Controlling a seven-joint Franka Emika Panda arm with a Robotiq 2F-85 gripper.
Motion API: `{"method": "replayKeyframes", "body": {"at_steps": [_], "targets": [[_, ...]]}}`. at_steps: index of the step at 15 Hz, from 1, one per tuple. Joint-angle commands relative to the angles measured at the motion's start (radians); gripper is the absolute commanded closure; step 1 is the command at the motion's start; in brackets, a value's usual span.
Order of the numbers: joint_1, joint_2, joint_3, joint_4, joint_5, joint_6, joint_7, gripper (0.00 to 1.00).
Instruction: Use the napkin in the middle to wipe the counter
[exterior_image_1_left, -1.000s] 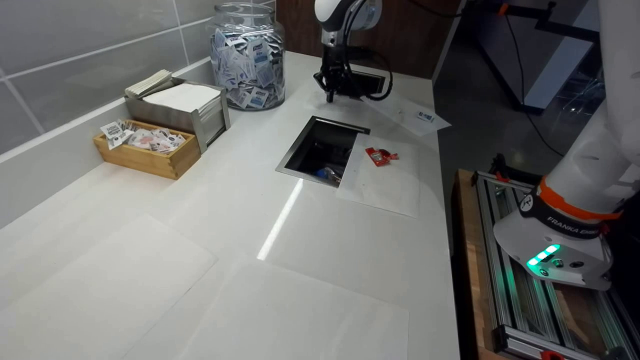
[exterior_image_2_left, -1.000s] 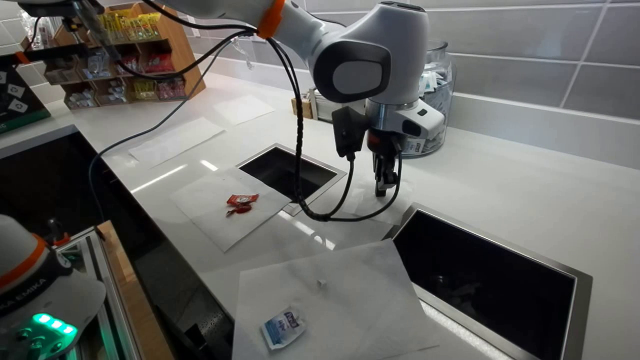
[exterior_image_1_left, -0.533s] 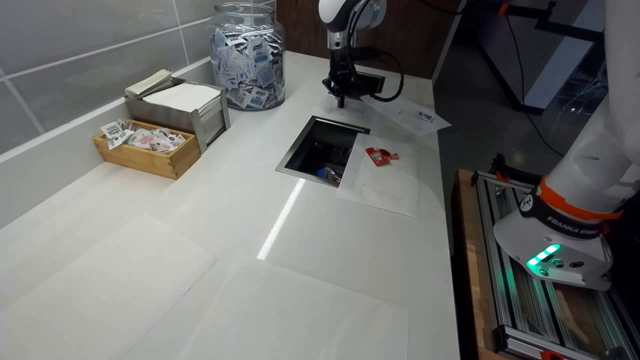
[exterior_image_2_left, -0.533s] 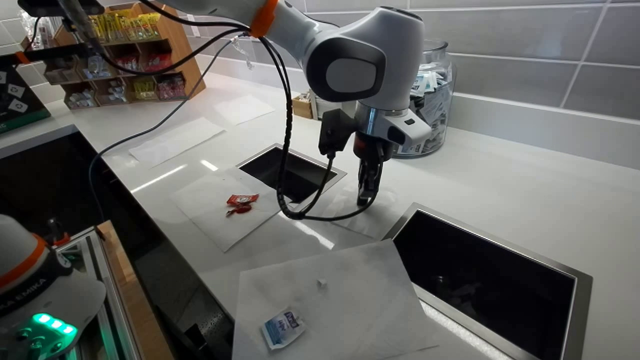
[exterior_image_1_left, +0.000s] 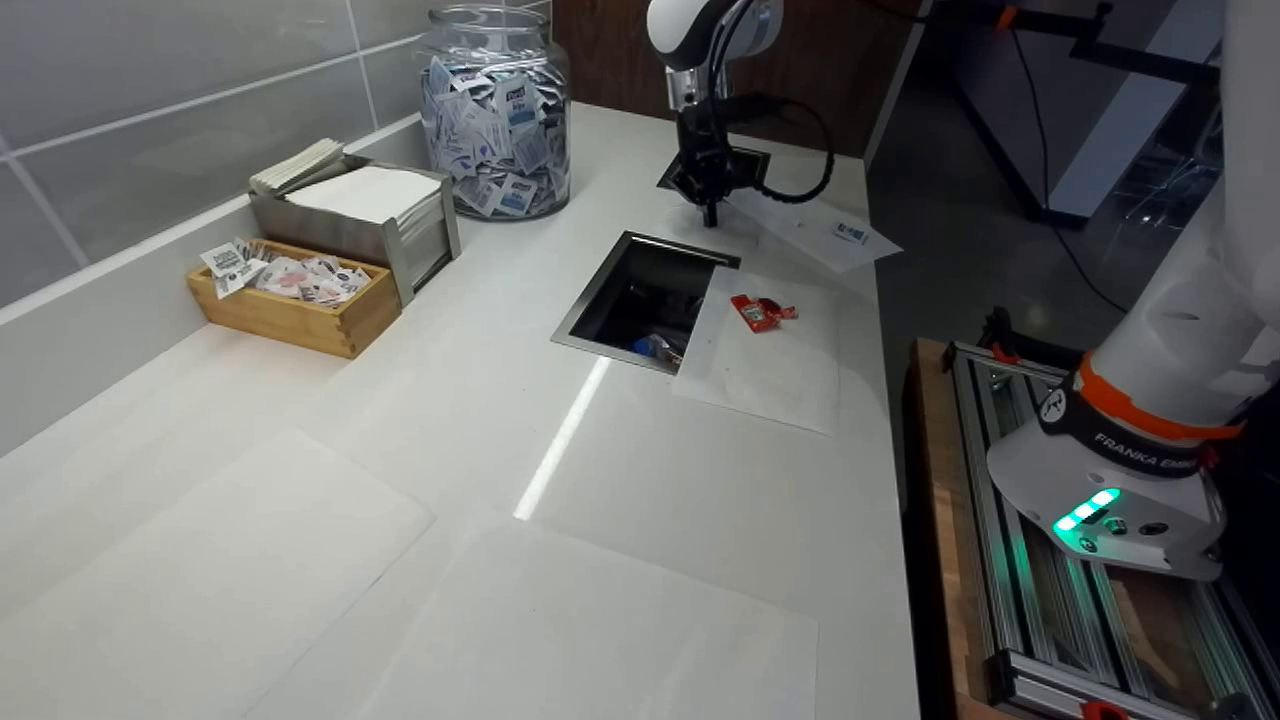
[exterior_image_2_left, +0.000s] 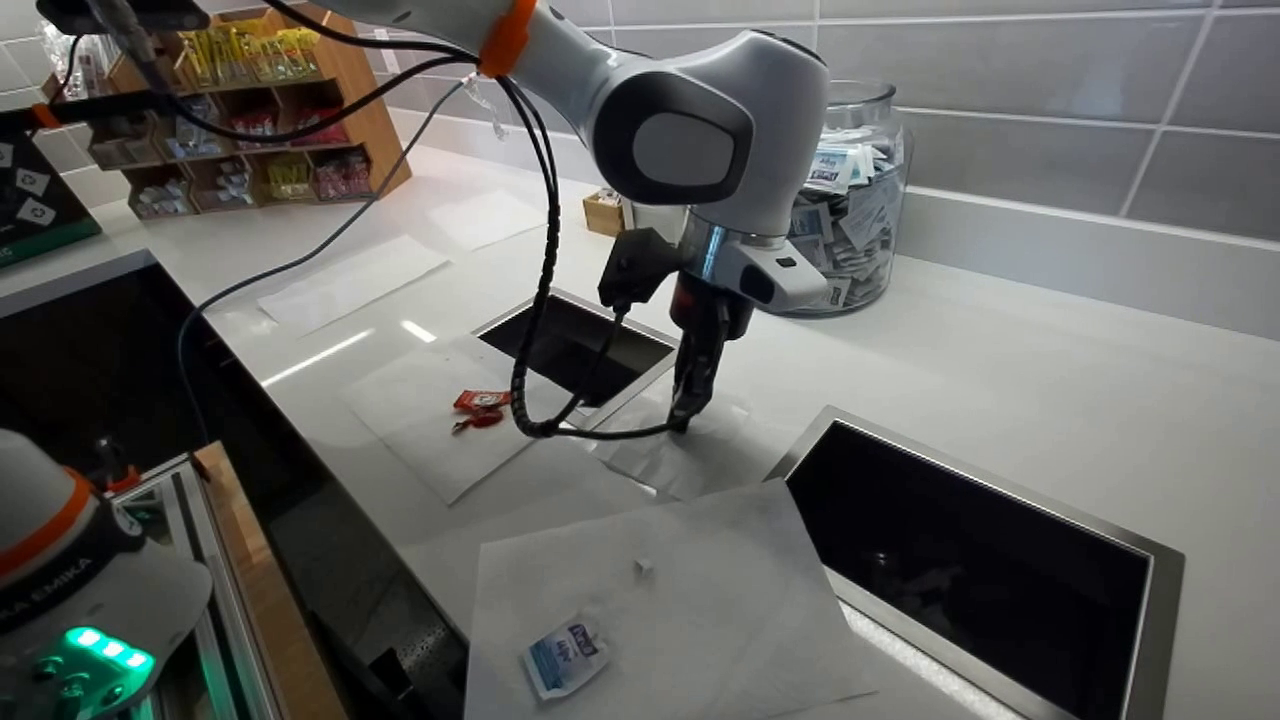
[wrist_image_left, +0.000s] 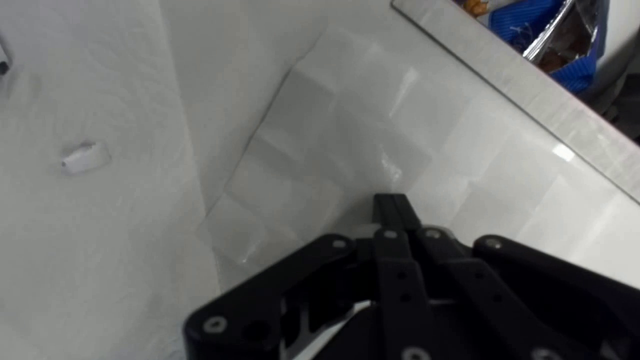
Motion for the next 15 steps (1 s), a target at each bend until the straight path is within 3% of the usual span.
{"method": "replayKeyframes", "body": {"at_steps": [1, 6, 12, 15], "targets": [[0.013, -0.007, -0.008, -0.036, -0.015, 0.002, 0.024, 1.00], [-0.015, 0.026, -0.005, 0.019, 0.034, 0.045, 0.033, 1.00], [-0.049, 0.044, -0.006, 0.040, 0.102, 0.242, 0.056, 1.00], [-0.054, 0.074, 0.016, 0.065, 0.151, 0.280, 0.046, 1.00]]}}
